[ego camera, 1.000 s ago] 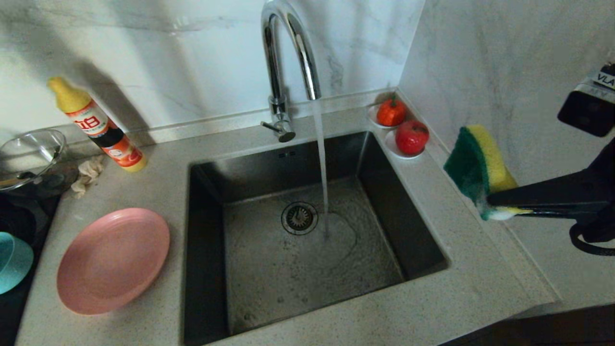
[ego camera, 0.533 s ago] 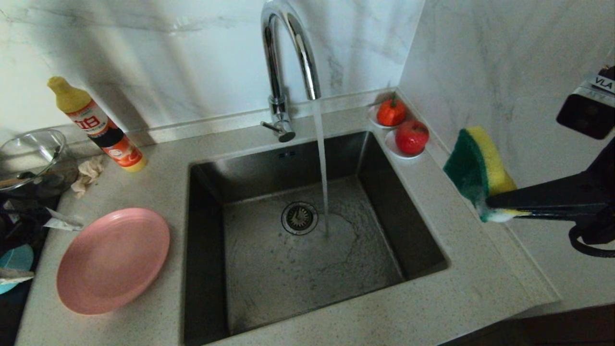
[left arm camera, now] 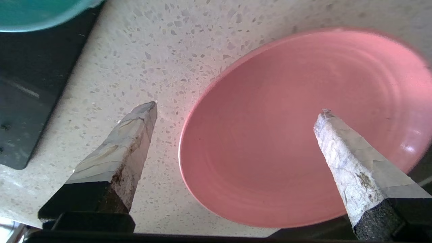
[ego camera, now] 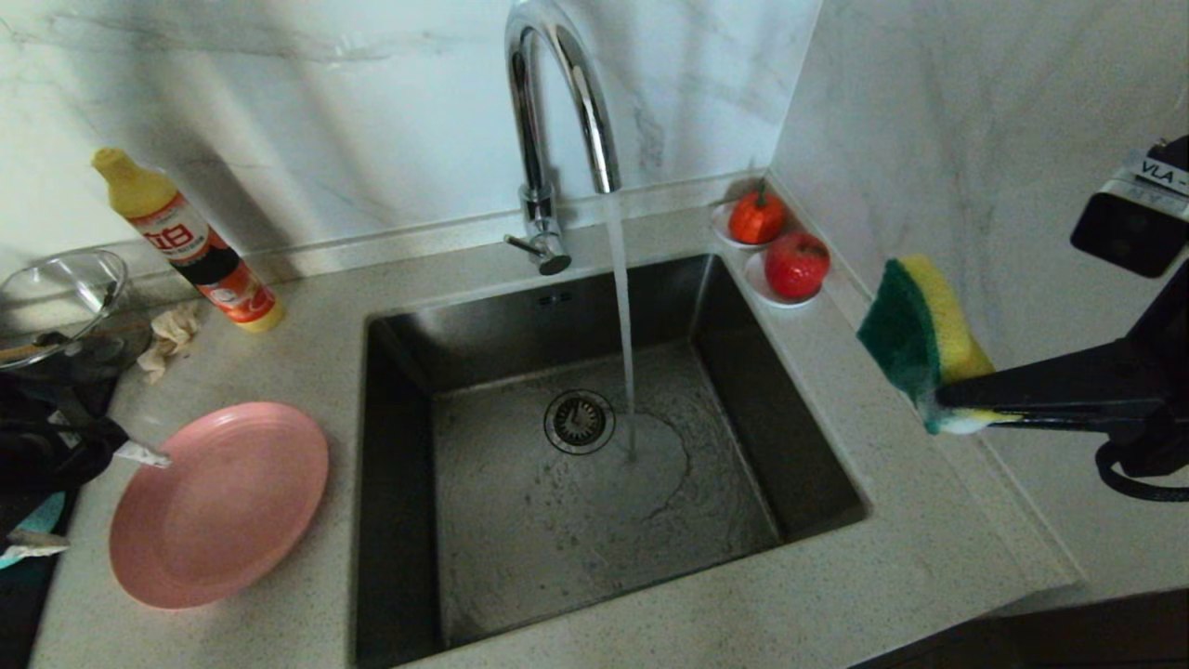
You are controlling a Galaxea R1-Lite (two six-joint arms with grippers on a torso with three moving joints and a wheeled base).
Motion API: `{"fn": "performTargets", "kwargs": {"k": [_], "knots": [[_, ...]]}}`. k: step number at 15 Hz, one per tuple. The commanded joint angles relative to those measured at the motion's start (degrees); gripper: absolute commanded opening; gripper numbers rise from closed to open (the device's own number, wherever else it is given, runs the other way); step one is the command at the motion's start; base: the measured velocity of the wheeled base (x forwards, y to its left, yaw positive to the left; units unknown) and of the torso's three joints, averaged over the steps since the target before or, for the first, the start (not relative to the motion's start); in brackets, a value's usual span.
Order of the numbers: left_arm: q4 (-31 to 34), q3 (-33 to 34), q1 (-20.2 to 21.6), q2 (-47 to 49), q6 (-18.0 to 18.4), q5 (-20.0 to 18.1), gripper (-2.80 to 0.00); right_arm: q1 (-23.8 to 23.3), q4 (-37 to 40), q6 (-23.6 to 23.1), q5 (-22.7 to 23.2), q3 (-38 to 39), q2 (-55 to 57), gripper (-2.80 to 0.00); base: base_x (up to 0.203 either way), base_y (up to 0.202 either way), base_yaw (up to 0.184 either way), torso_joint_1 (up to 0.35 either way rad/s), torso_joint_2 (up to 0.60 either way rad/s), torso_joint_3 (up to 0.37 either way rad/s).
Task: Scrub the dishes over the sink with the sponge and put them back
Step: Wash the plate
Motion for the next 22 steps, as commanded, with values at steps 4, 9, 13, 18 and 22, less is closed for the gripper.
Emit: {"fn": "performTargets", "kwargs": {"k": [4, 9, 13, 18, 22], "knots": [[0.0, -0.1, -0.1, 5.0, -0.8, -0.3, 0.0, -0.6, 0.2, -0.9, 0.3, 0.7, 0.1, -2.8, 0.0, 0.0, 0.0, 0.0, 0.0, 0.0], [-0.5, -3.7, -0.1, 6.9, -3.3, -0.1, 0.0, -0.9, 0.2, -1.0, 0.3, 0.6, 0.1, -2.8, 0.0, 0.0, 0.0, 0.0, 0.0, 0.0], [-0.6, -3.9, -1.1, 8.3, -3.6, -0.4, 0.0, -1.6, 0.2, -1.3, 0.4, 0.9, 0.0, -2.8, 0.0, 0.0, 0.0, 0.0, 0.0, 0.0], [-0.7, -3.9, -1.6, 10.0, -3.6, -0.4, 0.0, -2.0, 0.2, -1.4, 0.5, 1.1, -0.2, -2.8, 0.0, 0.0, 0.0, 0.0, 0.0, 0.0], [-1.6, -3.9, -1.7, 10.4, -3.6, -0.4, 0.0, -2.6, 0.2, -1.4, 1.4, 1.1, -0.2, -2.8, 0.0, 0.0, 0.0, 0.0, 0.0, 0.0]]}}
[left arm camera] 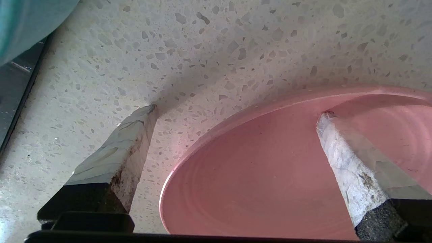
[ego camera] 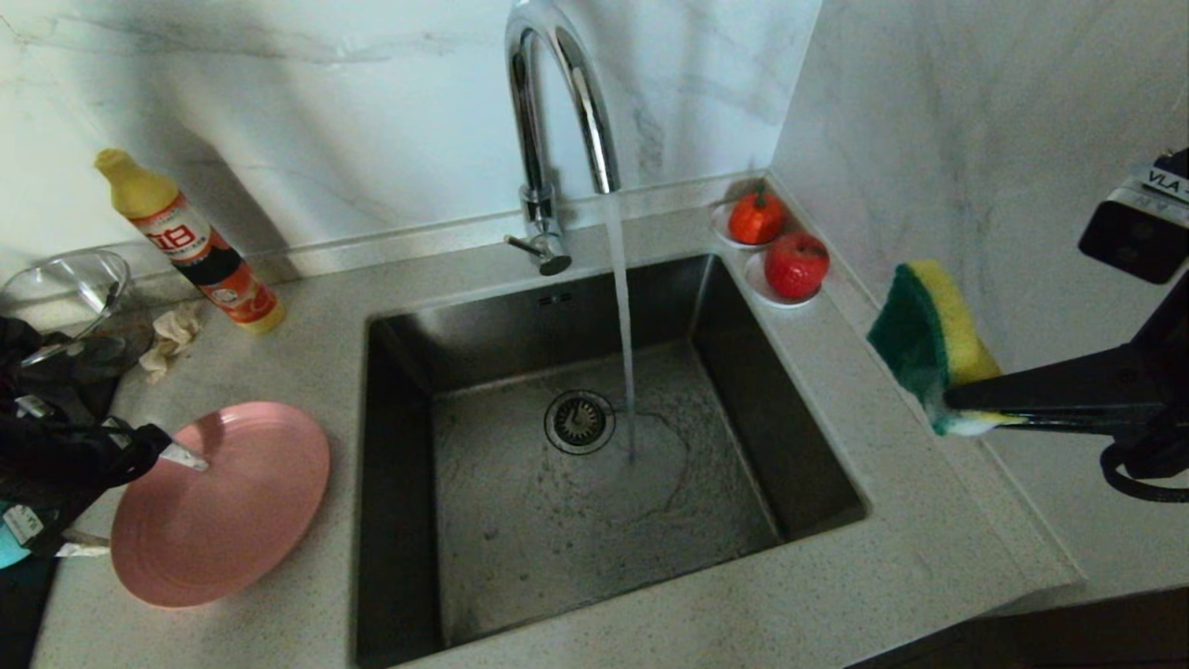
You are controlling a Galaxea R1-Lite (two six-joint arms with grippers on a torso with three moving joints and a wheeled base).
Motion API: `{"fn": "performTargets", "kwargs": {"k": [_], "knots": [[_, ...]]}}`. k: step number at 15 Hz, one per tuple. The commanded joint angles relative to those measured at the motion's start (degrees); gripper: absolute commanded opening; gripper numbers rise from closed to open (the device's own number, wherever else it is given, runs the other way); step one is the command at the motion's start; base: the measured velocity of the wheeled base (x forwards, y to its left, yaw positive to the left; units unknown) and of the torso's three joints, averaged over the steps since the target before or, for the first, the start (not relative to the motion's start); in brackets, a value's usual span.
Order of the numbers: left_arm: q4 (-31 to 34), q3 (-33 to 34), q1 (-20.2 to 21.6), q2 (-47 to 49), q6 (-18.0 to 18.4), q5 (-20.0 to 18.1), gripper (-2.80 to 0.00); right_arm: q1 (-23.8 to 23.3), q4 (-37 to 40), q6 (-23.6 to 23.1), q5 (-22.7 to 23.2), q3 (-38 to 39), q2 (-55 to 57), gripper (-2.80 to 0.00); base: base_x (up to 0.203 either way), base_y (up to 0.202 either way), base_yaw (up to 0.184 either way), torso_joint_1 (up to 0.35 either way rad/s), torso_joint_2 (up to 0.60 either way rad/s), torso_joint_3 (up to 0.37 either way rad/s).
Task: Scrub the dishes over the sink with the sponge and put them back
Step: Wash the plate
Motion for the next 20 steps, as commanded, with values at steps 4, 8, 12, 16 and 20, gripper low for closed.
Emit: {"fn": "performTargets", "kwargs": {"k": [4, 8, 12, 16, 20], "knots": [[-0.1, -0.1, 0.0, 0.6, -0.2, 0.0, -2.8, -0.2, 0.1, 0.2, 0.4, 0.1, -0.3, -2.8, 0.0, 0.0, 0.0, 0.0, 0.0, 0.0], [-0.1, -0.6, -0.2, 0.4, -1.2, -0.1, -2.8, -0.2, 0.1, 0.2, 0.4, 0.3, -0.8, -2.8, 0.0, 0.0, 0.0, 0.0, 0.0, 0.0], [-2.6, -0.7, -0.3, -0.8, -3.2, 0.0, -2.8, -0.2, 0.1, 0.2, 1.0, 0.3, -0.7, -2.8, 0.0, 0.0, 0.0, 0.0, 0.0, 0.0], [-2.8, -0.8, -0.3, -4.6, -3.6, -0.3, -2.8, -0.1, 0.1, 0.2, 1.1, 0.3, -0.7, -2.8, 0.0, 0.0, 0.0, 0.0, 0.0, 0.0], [-2.4, 0.1, -0.6, -11.6, -3.4, -5.6, -2.8, -0.2, 0.1, 0.2, 1.0, 0.8, -0.8, -2.8, 0.0, 0.0, 0.0, 0.0, 0.0, 0.0]]}}
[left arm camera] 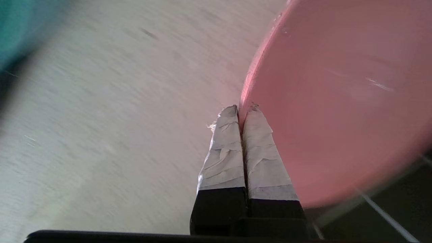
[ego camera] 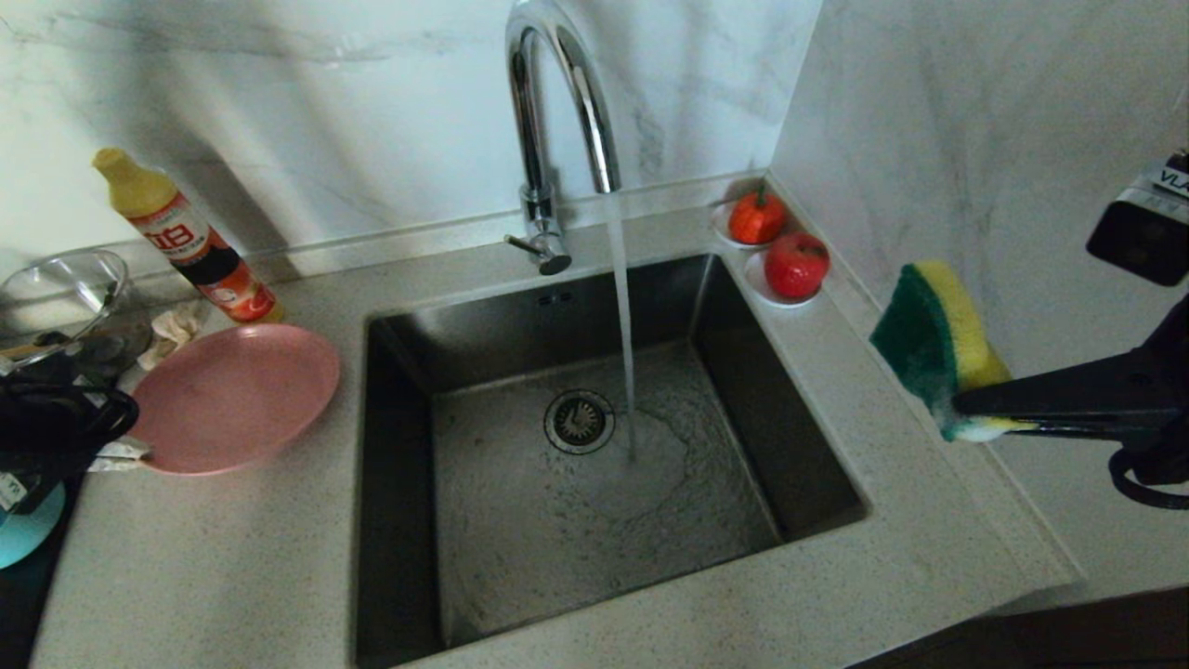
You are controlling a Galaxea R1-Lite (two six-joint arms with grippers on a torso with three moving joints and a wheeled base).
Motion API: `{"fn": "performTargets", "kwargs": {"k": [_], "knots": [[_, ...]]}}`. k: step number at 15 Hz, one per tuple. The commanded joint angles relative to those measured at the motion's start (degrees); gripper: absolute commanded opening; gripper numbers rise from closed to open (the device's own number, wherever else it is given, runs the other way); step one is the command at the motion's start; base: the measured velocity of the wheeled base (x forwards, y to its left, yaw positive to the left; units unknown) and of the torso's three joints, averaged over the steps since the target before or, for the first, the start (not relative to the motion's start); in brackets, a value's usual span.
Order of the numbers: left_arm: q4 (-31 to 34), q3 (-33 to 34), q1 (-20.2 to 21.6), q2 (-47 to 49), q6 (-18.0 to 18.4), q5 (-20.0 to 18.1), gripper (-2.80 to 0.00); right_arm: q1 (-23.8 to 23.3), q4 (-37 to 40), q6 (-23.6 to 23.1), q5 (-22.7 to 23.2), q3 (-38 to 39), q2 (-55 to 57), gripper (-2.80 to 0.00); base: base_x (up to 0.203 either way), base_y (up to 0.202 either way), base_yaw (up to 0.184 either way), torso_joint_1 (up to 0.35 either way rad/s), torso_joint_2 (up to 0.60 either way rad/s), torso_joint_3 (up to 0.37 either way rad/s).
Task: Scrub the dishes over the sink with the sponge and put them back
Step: Wash the plate
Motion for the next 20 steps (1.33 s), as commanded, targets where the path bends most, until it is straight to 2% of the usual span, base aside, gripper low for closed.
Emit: {"fn": "performTargets", "kwargs": {"k": [1, 6, 8, 10, 11, 14, 15, 17, 19, 20], "knots": [[0.2, 0.8, -0.7, -6.4, 0.0, -3.9, -2.8, -0.1, 0.1, 0.2, 0.2, 0.2, -0.1, -2.8, 0.0, 0.0, 0.0, 0.0, 0.0, 0.0], [0.3, 2.5, -2.3, -9.2, 0.3, -5.0, -2.8, -0.1, 0.1, 0.2, 0.2, 0.8, -0.4, -2.8, 0.0, 0.0, 0.0, 0.0, 0.0, 0.0], [0.1, 3.7, -4.7, -10.7, 0.3, -5.1, -2.8, -0.1, 0.0, 0.1, 0.2, 1.3, -0.3, -2.8, 0.0, 0.0, 0.0, 0.0, 0.0, 0.0], [-0.2, 3.5, -4.7, -10.2, 0.4, -4.8, -2.8, -0.1, 0.0, 0.1, 0.2, 1.2, -0.3, -2.8, 0.0, 0.0, 0.0, 0.0, 0.0, 0.0], [-0.3, 3.6, -4.6, -9.8, 0.8, -4.3, -2.8, -0.1, 0.0, 0.1, 0.2, 1.1, -0.3, -2.8, 0.0, 0.0, 0.0, 0.0, 0.0, 0.0], [-0.4, 5.8, -4.6, -6.7, 1.7, 2.0, -2.8, -0.1, 0.0, 0.0, 0.2, 1.3, -0.2, -2.8, 0.0, 0.0, 0.0, 0.0, 0.0, 0.0], [-0.5, 6.5, -4.6, -6.4, 1.7, 2.3, -2.8, -0.1, 0.0, 0.0, 0.2, 1.4, -0.3, -2.8, 0.0, 0.0, 0.0, 0.0, 0.0, 0.0], [-0.5, 6.7, -5.2, -7.0, 1.7, 0.8, -2.8, -0.1, 0.0, 0.0, 0.2, 1.4, -0.3, -2.8, 0.0, 0.0, 0.0, 0.0, 0.0, 0.0], [-0.5, 6.7, -7.9, -8.6, 1.5, -2.8, -2.8, -0.4, 0.1, 0.0, 0.2, 2.0, -0.5, -2.8, 0.0, 0.0, 0.0, 0.0, 0.0, 0.0], [-0.4, 6.7, -9.8, -9.1, 1.2, -3.3, -2.8, -0.8, 0.0, 0.0, 0.2, 2.4, -0.6, -2.8, 0.0, 0.0, 0.0, 0.0, 0.0, 0.0]]}}
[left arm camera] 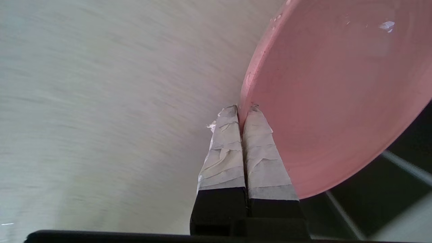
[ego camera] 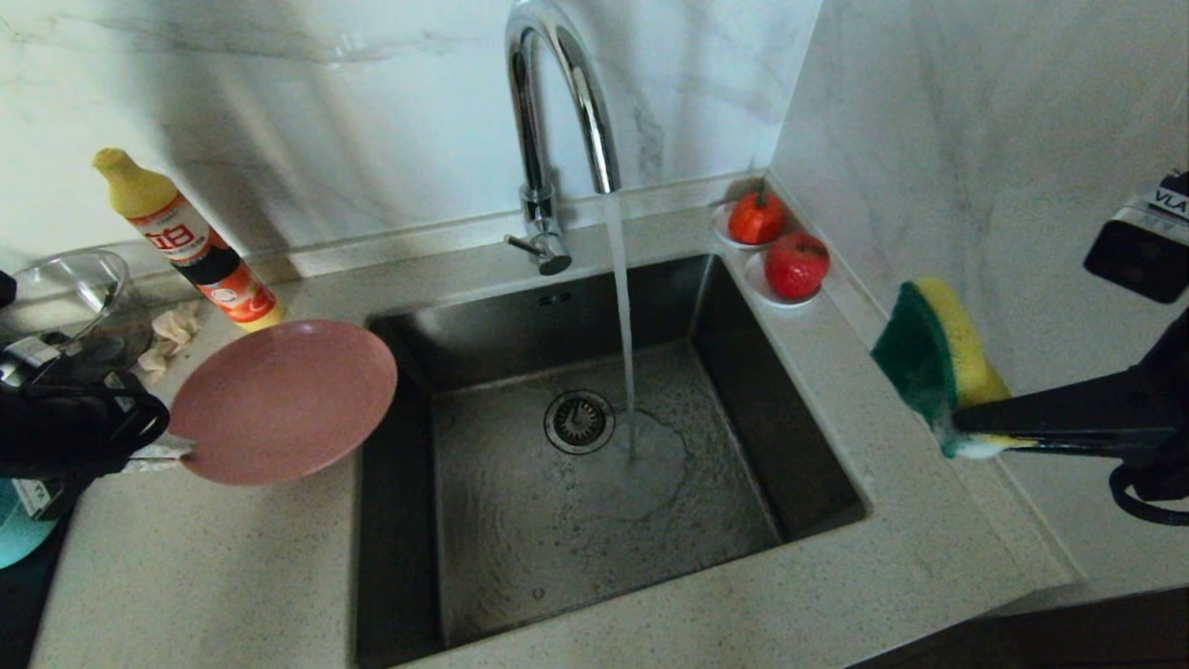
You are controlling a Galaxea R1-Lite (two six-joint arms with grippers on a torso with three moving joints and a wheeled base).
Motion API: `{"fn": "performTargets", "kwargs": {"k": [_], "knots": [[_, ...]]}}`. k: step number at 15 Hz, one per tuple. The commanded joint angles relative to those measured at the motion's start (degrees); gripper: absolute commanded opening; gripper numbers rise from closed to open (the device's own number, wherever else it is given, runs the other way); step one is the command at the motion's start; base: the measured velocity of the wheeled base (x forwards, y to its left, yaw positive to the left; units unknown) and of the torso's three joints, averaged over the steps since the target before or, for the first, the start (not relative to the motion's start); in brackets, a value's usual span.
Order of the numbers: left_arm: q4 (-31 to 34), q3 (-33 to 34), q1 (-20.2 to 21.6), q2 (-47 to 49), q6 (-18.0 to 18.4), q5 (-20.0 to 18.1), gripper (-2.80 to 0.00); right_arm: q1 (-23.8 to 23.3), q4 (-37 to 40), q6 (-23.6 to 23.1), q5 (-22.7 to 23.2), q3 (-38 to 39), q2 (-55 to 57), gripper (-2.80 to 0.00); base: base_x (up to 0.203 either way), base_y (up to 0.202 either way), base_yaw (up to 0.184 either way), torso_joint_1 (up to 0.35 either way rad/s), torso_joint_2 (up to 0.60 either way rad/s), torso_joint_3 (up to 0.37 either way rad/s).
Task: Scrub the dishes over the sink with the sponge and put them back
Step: Wash the plate
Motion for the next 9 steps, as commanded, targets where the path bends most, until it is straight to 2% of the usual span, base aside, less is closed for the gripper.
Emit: {"fn": "performTargets", "kwargs": {"k": [1, 5, 9], "knots": [[0.2, -0.4, -4.8, -1.7, -0.7, -0.7, -2.8, -0.7, 0.2, -0.4, 0.3, 0.7, -0.1, -2.8, 0.0, 0.0, 0.0, 0.0, 0.0, 0.0], [0.2, -3.6, -15.2, -3.5, -4.2, 0.5, -2.8, -2.6, 0.2, -0.6, 0.8, 0.7, -2.3, -2.8, 0.0, 0.0, 0.0, 0.0, 0.0, 0.0], [0.2, -8.7, -26.9, -0.9, -7.2, 8.1, -2.8, -5.7, 1.0, -0.2, 2.7, 0.8, -5.1, -2.8, 0.0, 0.0, 0.0, 0.0, 0.0, 0.0]]}}
